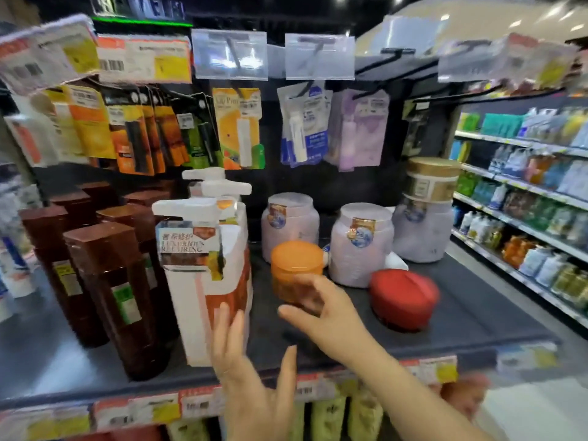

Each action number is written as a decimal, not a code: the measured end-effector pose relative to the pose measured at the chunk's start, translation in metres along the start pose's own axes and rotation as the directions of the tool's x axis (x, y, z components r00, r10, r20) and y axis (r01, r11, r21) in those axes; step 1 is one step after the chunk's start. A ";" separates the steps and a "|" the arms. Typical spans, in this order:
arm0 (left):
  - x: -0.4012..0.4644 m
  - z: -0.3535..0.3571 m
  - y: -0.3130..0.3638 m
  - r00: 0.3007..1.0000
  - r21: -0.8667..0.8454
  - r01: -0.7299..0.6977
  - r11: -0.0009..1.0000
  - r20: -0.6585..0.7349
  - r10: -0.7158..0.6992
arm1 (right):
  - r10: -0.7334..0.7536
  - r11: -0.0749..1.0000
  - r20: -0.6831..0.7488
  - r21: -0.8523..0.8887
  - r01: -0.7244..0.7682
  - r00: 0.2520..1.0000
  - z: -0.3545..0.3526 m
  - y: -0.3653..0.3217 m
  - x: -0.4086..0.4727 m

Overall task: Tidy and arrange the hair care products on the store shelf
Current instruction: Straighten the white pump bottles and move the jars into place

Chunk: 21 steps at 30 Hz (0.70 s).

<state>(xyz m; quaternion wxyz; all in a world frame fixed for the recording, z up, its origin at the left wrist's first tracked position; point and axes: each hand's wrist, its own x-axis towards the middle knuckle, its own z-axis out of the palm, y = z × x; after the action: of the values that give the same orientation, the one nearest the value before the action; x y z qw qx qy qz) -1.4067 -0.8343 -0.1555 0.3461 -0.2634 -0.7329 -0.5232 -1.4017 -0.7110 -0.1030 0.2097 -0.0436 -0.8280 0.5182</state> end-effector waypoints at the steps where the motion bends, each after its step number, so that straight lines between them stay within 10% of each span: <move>1: 0.001 0.005 0.003 0.998 -0.047 -0.033 0.998 0.059 0.036 | -0.028 0.998 -0.105 -0.051 0.023 0.994 -0.015 0.003 -0.004; 6: 0.012 0.040 0.027 0.945 -0.162 -0.135 0.978 0.275 0.176 | -0.040 0.911 -0.423 -0.387 -0.141 0.905 -0.091 0.023 -0.024; 11: 0.029 0.080 0.049 0.859 -0.085 0.194 0.977 0.495 -0.127 | 0.245 0.815 -0.249 -0.471 -0.338 0.937 -0.127 0.047 -0.025; 21: 0.035 0.142 0.058 0.670 -0.016 0.493 0.870 0.644 -0.368 | 0.182 0.878 -0.011 -0.448 -0.168 0.983 -0.178 0.079 -0.008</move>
<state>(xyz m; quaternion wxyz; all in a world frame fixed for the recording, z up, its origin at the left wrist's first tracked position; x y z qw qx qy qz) -1.4182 -0.6808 -0.1243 -0.0760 -0.2711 -0.7930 -0.5403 -1.3363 -0.5276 -0.1083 0.1332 -0.1570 -0.9207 0.3315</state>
